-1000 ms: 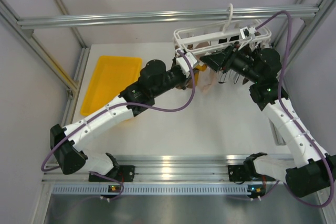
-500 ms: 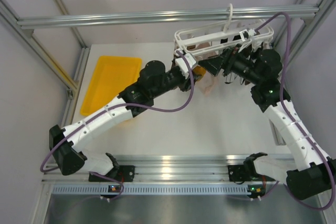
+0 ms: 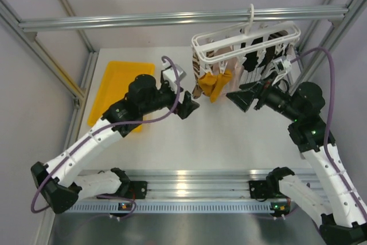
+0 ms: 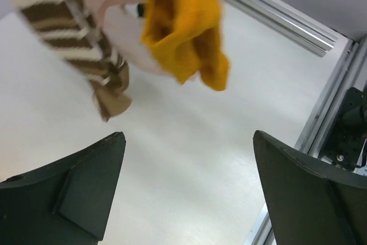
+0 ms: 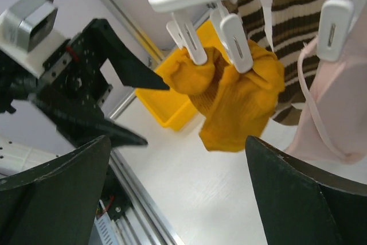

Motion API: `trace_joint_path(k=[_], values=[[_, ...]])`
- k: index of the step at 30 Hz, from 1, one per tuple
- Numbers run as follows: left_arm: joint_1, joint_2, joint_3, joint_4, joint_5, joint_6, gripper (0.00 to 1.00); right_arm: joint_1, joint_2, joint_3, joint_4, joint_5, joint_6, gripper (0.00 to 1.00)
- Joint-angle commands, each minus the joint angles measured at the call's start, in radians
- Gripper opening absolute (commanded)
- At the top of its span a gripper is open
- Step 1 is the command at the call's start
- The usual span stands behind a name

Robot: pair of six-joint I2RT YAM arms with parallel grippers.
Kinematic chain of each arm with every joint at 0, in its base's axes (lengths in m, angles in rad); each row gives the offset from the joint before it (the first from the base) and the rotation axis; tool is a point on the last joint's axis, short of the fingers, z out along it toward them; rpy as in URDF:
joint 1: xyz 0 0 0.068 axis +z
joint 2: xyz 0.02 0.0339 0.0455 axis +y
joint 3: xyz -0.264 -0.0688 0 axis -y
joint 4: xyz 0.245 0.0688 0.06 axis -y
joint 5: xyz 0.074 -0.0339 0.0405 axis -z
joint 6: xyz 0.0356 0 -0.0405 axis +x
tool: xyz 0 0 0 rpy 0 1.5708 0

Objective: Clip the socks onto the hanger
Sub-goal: Reset both arms

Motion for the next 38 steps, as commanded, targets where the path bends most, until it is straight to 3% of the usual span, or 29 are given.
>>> trace_joint_path(k=[1, 7, 15, 24, 27, 38], values=[[0.168, -0.072, -0.043, -0.122, 0.108, -0.16, 0.98, 0.01, -0.09, -0.032, -0.111, 0.055, -0.075, 1.0], [0.368, -0.125, -0.04, -0.314, 0.141, -0.19, 0.98, -0.018, -0.206, -0.076, -0.271, 0.147, -0.211, 1.0], [0.5, -0.159, 0.038, -0.623, 0.107, 0.054, 0.98, -0.078, -0.316, -0.131, -0.366, 0.226, -0.264, 1.0], [0.644, -0.397, -0.095, -0.615, -0.135, 0.102, 0.98, -0.177, -0.451, -0.196, -0.374, 0.165, -0.288, 1.0], [0.678, -0.438, -0.097, -0.63, -0.074, 0.108, 0.98, -0.181, -0.482, -0.204, -0.386, 0.145, -0.323, 1.0], [0.684, -0.5, -0.098, -0.616, -0.075, 0.111, 0.98, -0.187, -0.523, -0.185, -0.415, 0.16, -0.356, 1.0]])
